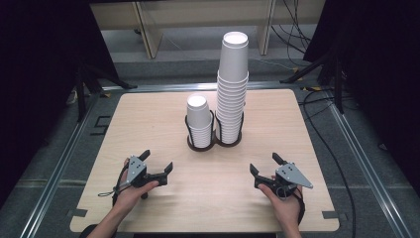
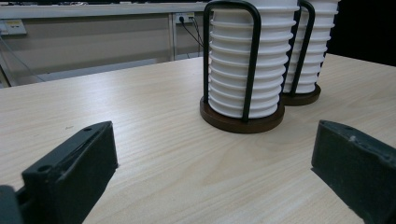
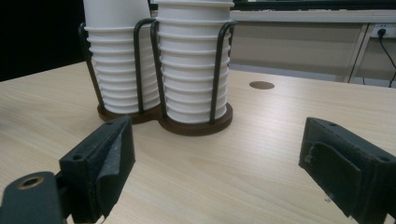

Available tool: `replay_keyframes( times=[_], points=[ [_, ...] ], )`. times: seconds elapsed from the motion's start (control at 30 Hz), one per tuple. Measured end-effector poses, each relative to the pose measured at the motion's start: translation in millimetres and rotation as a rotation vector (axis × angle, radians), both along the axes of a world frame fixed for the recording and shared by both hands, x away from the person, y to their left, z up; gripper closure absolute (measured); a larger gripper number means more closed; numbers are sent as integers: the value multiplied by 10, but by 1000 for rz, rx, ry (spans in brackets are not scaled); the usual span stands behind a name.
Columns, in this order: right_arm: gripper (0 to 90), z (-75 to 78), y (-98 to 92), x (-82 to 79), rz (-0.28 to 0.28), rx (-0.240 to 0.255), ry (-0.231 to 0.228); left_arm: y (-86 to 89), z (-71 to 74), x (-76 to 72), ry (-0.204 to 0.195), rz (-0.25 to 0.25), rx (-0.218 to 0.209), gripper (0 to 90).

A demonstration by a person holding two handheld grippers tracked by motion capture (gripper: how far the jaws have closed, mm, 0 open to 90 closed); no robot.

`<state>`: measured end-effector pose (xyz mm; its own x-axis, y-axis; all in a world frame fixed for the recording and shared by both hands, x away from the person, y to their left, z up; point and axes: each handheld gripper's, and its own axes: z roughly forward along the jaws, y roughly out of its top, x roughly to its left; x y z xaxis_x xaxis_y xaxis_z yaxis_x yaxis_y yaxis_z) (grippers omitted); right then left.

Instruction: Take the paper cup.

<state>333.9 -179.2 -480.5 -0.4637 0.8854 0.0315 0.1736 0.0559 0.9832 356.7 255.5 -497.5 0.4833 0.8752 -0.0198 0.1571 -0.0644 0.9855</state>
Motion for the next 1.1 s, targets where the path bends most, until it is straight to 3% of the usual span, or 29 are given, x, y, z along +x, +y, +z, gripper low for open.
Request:
replay_keyframes(
  times=[0.03,0.13,0.17,0.2,0.23,0.27,0.33,0.37,0.4,0.47,0.57,0.6,0.7,0.73,0.77,0.8,0.83,0.9,0.97,1.0,1.07,1.1],
  points=[
    [109,14,12,-5,7,1,22,-4,-1,7,0,1,-5,0],
    [109,65,18,35,33,-23,-35,-35,19,27,18,-9,-3,0],
    [109,91,25,23,33,-11,-8,-62,30,42,7,-19,-18,0],
    [109,112,23,25,37,7,0,-74,66,36,7,-21,-3,0],
    [109,136,18,25,29,0,-5,-96,84,46,-15,-29,-6,0],
    [109,162,11,35,39,-14,-6,-100,117,41,-17,-32,6,0],
    [108,206,24,48,36,-25,-26,-126,153,48,-39,-49,-19,0],
    [106,229,35,42,29,-14,-24,-127,183,33,-30,-53,-1,0],
    [103,257,28,45,26,-31,-31,-144,196,46,-50,-63,-10,0],
    [100,290,64,47,36,-5,-13,-158,258,47,-55,-74,5,0],
    [90,361,81,68,40,-11,-43,-207,355,87,-90,-86,-21,0],
    [83,389,79,78,27,-26,-50,-215,401,88,-82,-88,-13,0],
    [78,445,111,114,36,-1,-53,-269,505,112,-106,-101,-35,0],
    [73,469,102,136,43,-29,-70,-288,535,127,-117,-102,-36,0],
    [69,481,132,141,42,1,-52,-304,564,147,-125,-106,-33,0],
    [68,496,134,172,40,-15,-78,-331,582,180,-145,-112,-49,0],
    [65,517,140,179,33,-19,-65,-354,604,203,-150,-113,-56,0],
    [56,552,169,221,46,-4,-67,-380,664,229,-144,-118,-31,0],
    [55,594,192,254,43,1,-79,-428,714,263,-145,-131,-36,0],
    [54,621,184,274,35,-28,-89,-437,751,306,-179,-144,-14,0],
    [51,660,206,314,52,-7,-90,-489,802,370,-213,-161,-30,0],
    [51,691,214,320,29,-12,-84,-503,841,377,-206,-158,-17,0]
  ],
)
